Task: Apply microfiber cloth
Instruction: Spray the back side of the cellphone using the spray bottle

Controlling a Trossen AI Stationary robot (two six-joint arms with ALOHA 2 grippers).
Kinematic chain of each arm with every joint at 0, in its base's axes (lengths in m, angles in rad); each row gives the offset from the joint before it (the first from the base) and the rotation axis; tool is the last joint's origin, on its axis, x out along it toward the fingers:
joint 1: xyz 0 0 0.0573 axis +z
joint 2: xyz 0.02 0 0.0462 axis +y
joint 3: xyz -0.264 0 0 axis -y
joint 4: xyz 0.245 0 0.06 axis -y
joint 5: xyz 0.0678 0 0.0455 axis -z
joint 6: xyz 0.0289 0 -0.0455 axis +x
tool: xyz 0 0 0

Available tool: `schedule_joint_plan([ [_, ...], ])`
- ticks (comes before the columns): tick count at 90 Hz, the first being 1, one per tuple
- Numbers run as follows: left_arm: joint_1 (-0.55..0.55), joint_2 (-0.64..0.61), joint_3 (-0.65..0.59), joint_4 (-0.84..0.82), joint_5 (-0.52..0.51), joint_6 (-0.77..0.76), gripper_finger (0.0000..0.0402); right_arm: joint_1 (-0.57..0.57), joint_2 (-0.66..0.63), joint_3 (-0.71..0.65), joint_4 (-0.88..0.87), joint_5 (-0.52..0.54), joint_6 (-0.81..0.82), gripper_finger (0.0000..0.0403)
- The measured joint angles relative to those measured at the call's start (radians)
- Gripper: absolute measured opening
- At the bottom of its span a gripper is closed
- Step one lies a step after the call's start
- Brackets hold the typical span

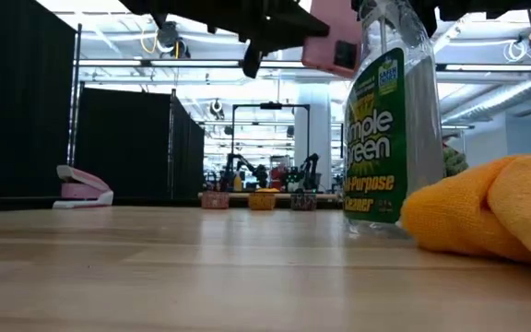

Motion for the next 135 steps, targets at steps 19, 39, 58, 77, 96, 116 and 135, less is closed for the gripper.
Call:
schedule_joint_plan([
  [19, 0.000, 0.000, 0.000, 0.012, 0.010, -0.002, 0.0015, 0.000, 0.000, 0.000, 0.000, 0.001, -0.003, 0.0306],
  [39, 0.000, 0.000, 0.000, 0.011, 0.015, -0.001, 0.0015, -0.002, 0.000, 0.000, -0.007, 0.002, 0.010, 0.0205],
  [58, 0.000, 0.000, 0.000, 0.009, 0.016, -0.001, 0.0015, -0.022, -0.001, 0.000, -0.049, 0.013, 0.061, 0.0127],
  [77, 0.000, 0.000, 0.000, 0.009, 0.016, -0.001, 0.0015, -0.035, -0.001, 0.001, -0.055, 0.011, 0.084, 0.0110],
  [96, 0.000, -0.001, 0.000, 0.008, 0.016, 0.001, 0.0015, -0.035, 0.000, 0.000, -0.038, 0.005, 0.099, 0.0174],
  [116, -0.001, -0.076, -0.002, -0.066, -0.005, 0.037, 0.0015, -0.035, -0.009, -0.001, -0.028, 0.003, 0.121, 0.0289],
  [135, -0.001, -0.192, -0.001, -0.343, -0.083, 0.075, 0.0015, -0.035, -0.083, -0.001, -0.084, 0.003, 0.190, 0.0324],
])
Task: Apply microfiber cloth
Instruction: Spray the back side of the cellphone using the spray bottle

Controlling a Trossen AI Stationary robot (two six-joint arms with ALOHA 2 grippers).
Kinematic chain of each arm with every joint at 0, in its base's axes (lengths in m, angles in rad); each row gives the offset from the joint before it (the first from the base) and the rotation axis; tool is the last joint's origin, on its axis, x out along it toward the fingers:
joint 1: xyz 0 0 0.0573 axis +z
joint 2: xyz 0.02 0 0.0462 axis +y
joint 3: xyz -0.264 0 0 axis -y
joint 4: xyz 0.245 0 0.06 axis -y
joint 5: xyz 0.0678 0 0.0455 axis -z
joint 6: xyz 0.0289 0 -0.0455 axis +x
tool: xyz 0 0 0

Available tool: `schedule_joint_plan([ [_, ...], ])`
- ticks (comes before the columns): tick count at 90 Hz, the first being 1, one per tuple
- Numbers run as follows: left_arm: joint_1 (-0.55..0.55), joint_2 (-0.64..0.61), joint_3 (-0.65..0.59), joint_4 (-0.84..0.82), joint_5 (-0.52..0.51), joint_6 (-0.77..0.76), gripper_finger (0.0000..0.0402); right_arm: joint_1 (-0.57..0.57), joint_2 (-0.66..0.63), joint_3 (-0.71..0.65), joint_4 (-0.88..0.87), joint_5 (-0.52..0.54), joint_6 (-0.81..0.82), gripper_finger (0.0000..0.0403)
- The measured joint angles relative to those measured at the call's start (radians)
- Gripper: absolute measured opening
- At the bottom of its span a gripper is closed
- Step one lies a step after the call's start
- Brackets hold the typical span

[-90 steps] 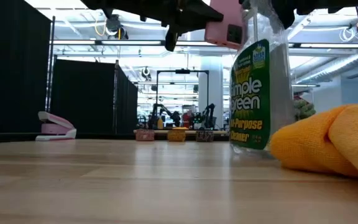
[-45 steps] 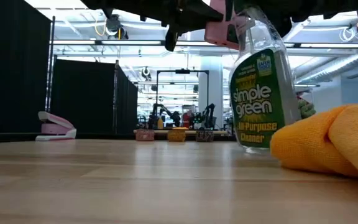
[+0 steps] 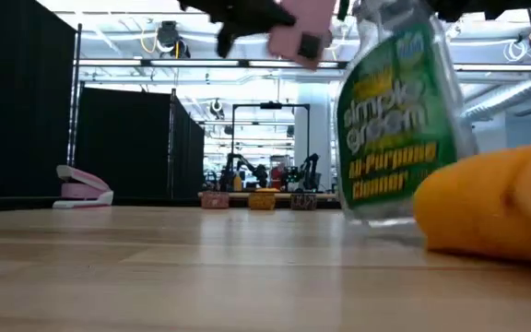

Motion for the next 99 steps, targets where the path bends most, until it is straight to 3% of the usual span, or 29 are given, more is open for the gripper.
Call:
schedule_joint_plan([
  [9, -0.003, -0.047, 0.000, -0.134, -0.045, 0.011, 0.0015, 0.007, -0.051, 0.000, -0.121, -0.009, 0.060, 0.0325],
  [23, -0.032, -0.072, 0.000, -0.176, -0.052, 0.038, 0.0015, 0.016, -0.086, 0.004, -0.241, -0.001, 0.095, 0.0321],
  [35, -0.048, -0.072, 0.000, -0.187, -0.076, 0.066, 0.0015, 0.009, -0.086, 0.005, -0.255, 0.093, 0.062, 0.0320],
  [61, -0.055, -0.073, 0.000, -0.192, -0.099, 0.110, 0.0015, 0.015, -0.104, 0.074, -0.270, 0.102, -0.096, 0.0320],
  [86, -0.075, -0.073, 0.000, -0.205, -0.098, 0.136, 0.0015, 0.071, -0.097, 0.113, -0.700, 0.004, 0.286, 0.0320],
  [99, -0.075, -0.073, 0.000, -0.203, -0.098, 0.137, 0.0015, 0.085, -0.117, 0.114, -0.840, -0.064, 0.412, 0.0320],
])
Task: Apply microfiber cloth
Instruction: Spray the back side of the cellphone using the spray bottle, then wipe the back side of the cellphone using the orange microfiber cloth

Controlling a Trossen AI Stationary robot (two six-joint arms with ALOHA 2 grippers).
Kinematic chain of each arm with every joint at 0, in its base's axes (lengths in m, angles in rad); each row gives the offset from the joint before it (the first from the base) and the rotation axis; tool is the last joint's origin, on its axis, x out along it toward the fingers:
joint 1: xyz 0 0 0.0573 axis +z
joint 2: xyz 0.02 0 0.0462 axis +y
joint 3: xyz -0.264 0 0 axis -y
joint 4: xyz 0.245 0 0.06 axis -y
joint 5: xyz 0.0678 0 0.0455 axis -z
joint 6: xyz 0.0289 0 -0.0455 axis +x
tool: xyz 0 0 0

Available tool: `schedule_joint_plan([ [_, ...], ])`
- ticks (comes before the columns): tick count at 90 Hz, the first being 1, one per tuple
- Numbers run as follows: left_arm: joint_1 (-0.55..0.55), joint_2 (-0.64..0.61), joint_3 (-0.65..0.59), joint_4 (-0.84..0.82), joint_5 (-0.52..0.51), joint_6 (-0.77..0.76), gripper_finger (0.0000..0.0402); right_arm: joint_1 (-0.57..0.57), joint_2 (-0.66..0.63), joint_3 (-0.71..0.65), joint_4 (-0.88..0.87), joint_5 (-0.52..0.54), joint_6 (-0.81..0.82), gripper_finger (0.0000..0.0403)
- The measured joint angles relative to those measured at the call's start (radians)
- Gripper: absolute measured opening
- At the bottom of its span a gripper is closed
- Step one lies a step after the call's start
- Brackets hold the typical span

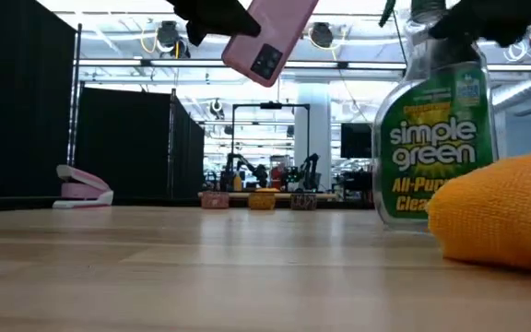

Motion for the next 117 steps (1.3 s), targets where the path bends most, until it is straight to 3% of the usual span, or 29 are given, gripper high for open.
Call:
schedule_joint_plan([
  [14, 0.001, 0.000, 0.000, 0.001, 0.000, 0.000, 0.0015, 0.003, -0.058, 0.001, -0.089, -0.010, 0.068, 0.0320],
  [25, 0.001, 0.000, 0.000, 0.000, 0.000, 0.000, 0.0015, 0.004, -0.112, 0.051, -0.299, -0.030, 0.193, 0.0320],
  [34, 0.000, 0.000, 0.000, -0.005, 0.000, -0.001, 0.0015, 0.014, -0.140, 0.110, -0.447, -0.136, 0.376, 0.0320],
  [42, -0.009, 0.000, 0.000, -0.026, 0.005, -0.003, 0.0015, 0.074, -0.133, 0.117, -0.388, -0.265, 0.592, 0.0320],
  [49, -0.022, 0.000, 0.000, -0.046, 0.006, -0.004, 0.0015, 0.171, -0.090, 0.118, -0.277, -0.269, 0.709, 0.0320],
  [58, -0.044, -0.001, 0.000, -0.078, 0.008, -0.023, 0.0015, 0.289, 0.021, 0.118, -0.108, -0.163, 0.800, 0.0320],
  [67, -0.076, -0.001, -0.006, -0.109, 0.015, -0.064, 0.0015, 0.364, 0.197, 0.132, 0.101, -0.024, 0.761, 0.0315],
  [76, -0.116, -0.001, -0.020, -0.111, 0.016, -0.145, 0.0015, 0.370, 0.393, 0.226, 0.093, 0.029, 0.677, 0.0294],
  [96, -0.228, 0.017, -0.067, -0.056, 0.002, -0.301, 0.0015, 0.315, 0.761, 0.539, -0.238, 0.024, 0.491, 0.0234],
  [117, -0.306, 0.069, -0.139, 0.151, -0.017, -0.395, 0.0015, 0.253, 0.988, 0.665, -0.359, -0.171, 0.522, 0.0188],
])
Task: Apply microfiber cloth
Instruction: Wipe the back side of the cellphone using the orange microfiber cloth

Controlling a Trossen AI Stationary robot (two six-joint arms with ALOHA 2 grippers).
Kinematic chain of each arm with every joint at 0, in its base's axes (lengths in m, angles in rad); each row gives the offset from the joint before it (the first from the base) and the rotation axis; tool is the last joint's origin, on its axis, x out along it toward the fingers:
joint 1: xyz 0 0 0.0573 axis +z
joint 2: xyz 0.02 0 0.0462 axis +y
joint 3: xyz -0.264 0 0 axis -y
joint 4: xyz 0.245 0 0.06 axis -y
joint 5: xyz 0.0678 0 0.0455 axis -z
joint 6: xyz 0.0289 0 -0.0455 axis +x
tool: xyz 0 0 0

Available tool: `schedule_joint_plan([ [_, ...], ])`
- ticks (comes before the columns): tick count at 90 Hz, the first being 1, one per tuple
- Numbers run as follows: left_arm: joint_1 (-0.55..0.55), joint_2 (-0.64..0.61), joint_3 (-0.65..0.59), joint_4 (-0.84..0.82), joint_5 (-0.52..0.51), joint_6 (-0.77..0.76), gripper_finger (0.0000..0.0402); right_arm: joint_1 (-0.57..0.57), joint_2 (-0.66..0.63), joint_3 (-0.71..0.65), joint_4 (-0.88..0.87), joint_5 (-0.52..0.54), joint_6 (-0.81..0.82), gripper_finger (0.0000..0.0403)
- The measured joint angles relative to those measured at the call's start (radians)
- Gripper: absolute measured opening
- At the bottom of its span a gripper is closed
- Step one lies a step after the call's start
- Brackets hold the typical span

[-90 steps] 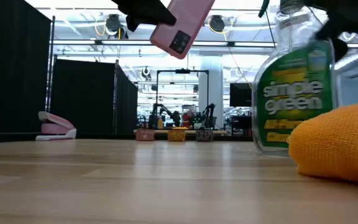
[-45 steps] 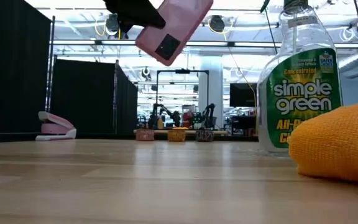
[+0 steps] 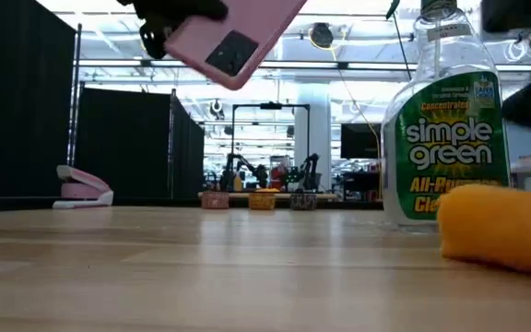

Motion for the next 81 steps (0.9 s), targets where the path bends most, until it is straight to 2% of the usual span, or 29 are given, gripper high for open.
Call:
schedule_joint_plan([
  [10, -0.023, 0.063, -0.020, 0.106, -0.010, -0.001, 0.0015, -0.008, 0.042, 0.014, 0.004, 0.002, 0.029, 0.0139],
  [23, -0.031, 0.151, -0.022, 0.229, -0.012, 0.007, 0.0015, -0.003, 0.037, 0.036, -0.025, -0.016, 0.043, 0.0029],
  [31, -0.030, 0.175, -0.023, 0.277, -0.018, 0.029, 0.0015, 0.022, 0.011, 0.090, -0.086, -0.012, 0.011, 0.0021],
  [40, -0.028, 0.174, -0.023, 0.273, -0.081, 0.049, 0.0015, 0.066, -0.053, 0.210, -0.197, 0.018, -0.042, 0.0020],
  [45, -0.022, 0.174, -0.023, 0.279, -0.097, 0.051, 0.0015, 0.091, -0.080, 0.282, -0.242, 0.115, -0.079, 0.0020],
  [51, -0.014, 0.174, -0.023, 0.313, -0.099, 0.051, 0.0015, 0.106, -0.082, 0.337, -0.287, 0.327, -0.122, 0.0020],
  [57, -0.006, 0.171, -0.023, 0.336, -0.099, 0.045, 0.0015, 0.110, -0.071, 0.363, -0.259, 0.549, -0.180, 0.0020],
  [64, 0.002, 0.171, -0.022, 0.351, -0.077, 0.006, 0.0015, 0.094, -0.071, 0.372, -0.211, 0.744, -0.281, 0.0020],
  [72, 0.002, 0.172, -0.023, 0.387, -0.047, -0.027, 0.0015, 0.047, -0.058, 0.372, -0.180, 0.850, -0.378, 0.0019],
  [81, -0.001, 0.171, -0.022, 0.426, -0.019, -0.060, 0.0015, -0.016, -0.047, 0.367, -0.154, 0.886, -0.471, 0.0018],
])
